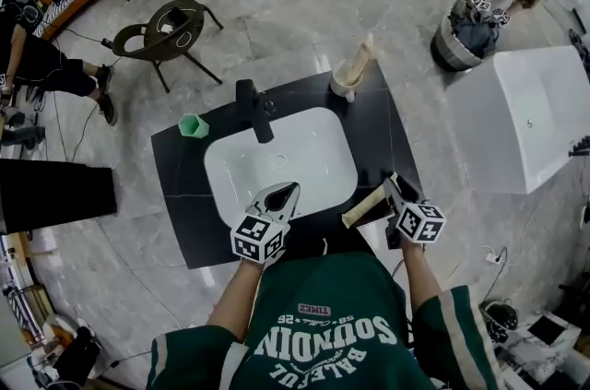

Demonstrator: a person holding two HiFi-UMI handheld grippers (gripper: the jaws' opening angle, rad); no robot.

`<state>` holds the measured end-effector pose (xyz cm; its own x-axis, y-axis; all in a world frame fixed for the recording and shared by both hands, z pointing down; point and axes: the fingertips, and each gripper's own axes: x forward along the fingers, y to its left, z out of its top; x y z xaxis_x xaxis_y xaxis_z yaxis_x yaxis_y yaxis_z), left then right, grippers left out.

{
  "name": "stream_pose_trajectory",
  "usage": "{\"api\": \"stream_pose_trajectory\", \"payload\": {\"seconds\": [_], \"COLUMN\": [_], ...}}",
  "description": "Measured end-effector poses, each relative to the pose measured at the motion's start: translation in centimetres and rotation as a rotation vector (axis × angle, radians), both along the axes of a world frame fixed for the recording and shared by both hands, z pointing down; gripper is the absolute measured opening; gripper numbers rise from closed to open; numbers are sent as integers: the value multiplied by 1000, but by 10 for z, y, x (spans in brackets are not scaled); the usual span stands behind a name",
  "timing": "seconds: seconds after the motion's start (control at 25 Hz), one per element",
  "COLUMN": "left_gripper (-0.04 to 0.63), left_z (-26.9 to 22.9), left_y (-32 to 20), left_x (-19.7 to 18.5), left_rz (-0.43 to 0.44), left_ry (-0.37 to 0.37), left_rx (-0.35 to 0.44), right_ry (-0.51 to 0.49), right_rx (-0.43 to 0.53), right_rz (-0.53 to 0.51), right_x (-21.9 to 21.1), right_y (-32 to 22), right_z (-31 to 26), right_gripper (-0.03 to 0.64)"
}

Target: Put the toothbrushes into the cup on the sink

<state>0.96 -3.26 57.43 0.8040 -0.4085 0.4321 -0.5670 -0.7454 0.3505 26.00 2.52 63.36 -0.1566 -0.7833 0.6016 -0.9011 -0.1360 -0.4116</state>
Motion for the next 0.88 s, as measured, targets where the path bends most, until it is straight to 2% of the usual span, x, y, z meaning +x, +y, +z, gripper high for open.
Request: {"api": "stream_pose_trajectory", "payload": {"seconds": [0.12, 0.28, 0.6, 0.88], "left_gripper": [9, 9, 9, 9], "left_z": [2, 0, 4, 5], "left_y": [3, 3, 4, 2], "left_x": [0, 2, -4, -7], "left_rz": [4, 8, 6, -5], "left_ry": [-1, -1, -14, -20], "left_rx": [-5, -3, -11, -16], "right_ry": [-7, 41, 14, -39], "right_rx": [-32, -133, -221, -272], "right_rz": [51, 116, 201, 224], "right_x": [5, 15, 22, 22], "right_y": [6, 18, 30, 31], "right_z": [10, 28, 56, 68], "right_gripper": [207, 244, 245, 245]}}
